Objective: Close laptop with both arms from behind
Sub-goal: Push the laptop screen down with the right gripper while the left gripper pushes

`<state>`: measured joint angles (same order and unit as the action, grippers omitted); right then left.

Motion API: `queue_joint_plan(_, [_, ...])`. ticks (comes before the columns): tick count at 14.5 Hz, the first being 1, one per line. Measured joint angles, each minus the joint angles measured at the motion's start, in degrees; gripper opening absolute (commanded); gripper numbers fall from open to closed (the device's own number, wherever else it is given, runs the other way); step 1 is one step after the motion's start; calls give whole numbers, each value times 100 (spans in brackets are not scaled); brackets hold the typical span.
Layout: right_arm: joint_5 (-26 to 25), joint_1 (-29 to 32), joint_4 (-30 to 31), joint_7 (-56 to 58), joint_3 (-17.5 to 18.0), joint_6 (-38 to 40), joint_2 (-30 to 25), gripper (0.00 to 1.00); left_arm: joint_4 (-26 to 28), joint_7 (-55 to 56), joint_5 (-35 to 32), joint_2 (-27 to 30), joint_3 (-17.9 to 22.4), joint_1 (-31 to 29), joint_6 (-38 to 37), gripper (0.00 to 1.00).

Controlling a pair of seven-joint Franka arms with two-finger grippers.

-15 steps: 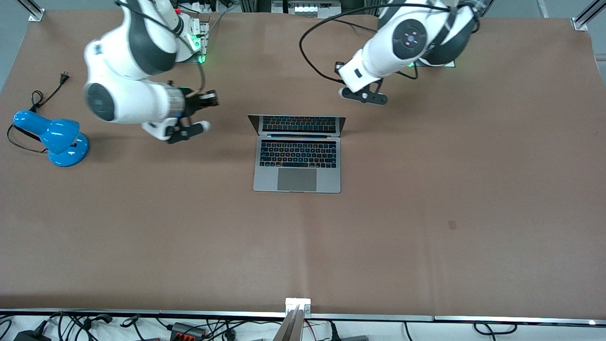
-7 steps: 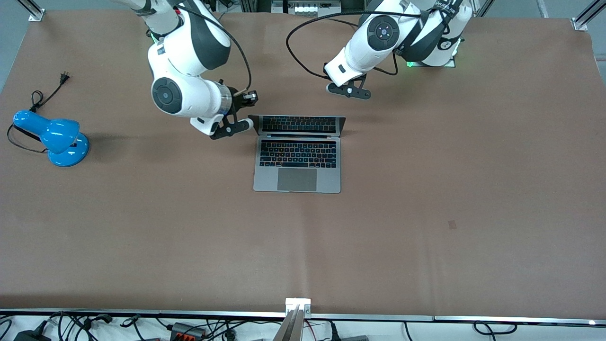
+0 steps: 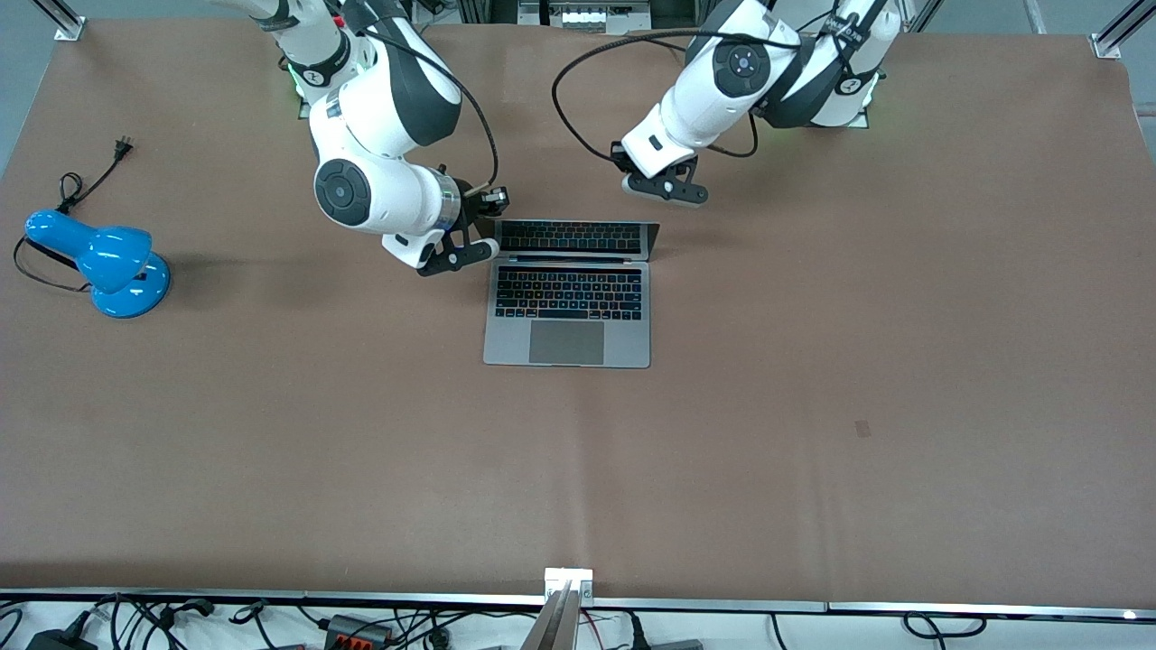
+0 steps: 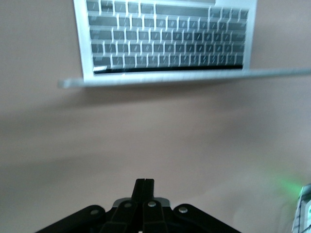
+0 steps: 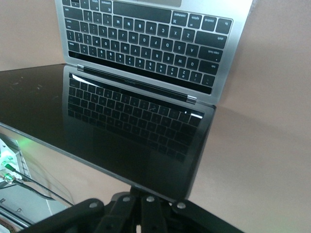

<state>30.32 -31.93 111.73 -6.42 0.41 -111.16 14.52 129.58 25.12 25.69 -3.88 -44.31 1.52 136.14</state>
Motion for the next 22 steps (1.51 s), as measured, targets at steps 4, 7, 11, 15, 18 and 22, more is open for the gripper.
queue_joint_plan(4, [3, -62, -397, -36, 0, -82, 268, 0, 2, -229, 0, -364, 6, -23, 838, 1])
queue_joint_plan(7, [3, -61, -847, -36, -44, -88, 639, 0, 0, -283, 0, -483, 8, -30, 1125, 1])
queue_joint_plan(11, [-256, -58, -1437, -35, -94, -90, 1164, 0, 0, -394, -8, -607, 22, -38, 1532, 1])
queue_joint_plan(15, [-564, -50, -1910, -35, -127, -99, 1678, 0, -100, -915, -85, -1211, 330, -69, 2148, 1])
queue_joint_plan(18, [-834, -38, -2177, -35, -178, -102, 1948, 0, -402, -1231, -100, -1688, 513, -89, 2297, 1])
queue_joint_plan(22, [-917, -32, -2494, -35, -342, -106, 2309, 0, -675, -1394, -107, -2243, 595, -68, 2676, 1])
